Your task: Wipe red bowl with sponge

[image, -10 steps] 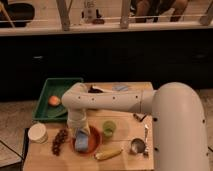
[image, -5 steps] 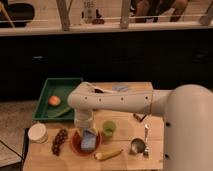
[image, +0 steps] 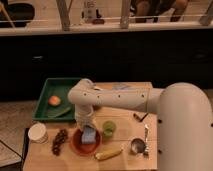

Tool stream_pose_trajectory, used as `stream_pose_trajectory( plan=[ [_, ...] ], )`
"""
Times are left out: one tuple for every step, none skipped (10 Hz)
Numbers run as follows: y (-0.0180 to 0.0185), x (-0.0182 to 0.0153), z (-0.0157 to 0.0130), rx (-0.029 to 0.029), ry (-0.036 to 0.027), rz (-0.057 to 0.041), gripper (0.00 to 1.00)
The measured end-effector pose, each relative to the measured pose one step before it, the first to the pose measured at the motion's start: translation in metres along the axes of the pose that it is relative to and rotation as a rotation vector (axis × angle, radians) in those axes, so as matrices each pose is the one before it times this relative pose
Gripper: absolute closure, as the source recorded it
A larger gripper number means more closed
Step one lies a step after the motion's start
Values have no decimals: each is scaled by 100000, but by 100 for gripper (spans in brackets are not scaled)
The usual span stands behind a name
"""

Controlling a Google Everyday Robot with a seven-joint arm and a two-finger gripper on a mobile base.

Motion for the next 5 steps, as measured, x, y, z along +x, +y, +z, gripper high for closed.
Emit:
stream_pose_trajectory(
  plan=[
    [-1860,-127,302,1439,-1626,-4583,100],
    [-1276,-418,235,1425,-1974,-3655,100],
    [-683,-600,89,993,-1550,-2608,100],
    [-428,-711,70,846,-1624,-1717,100],
    [10,-1004,104,308,-1973,-801,100]
  ],
)
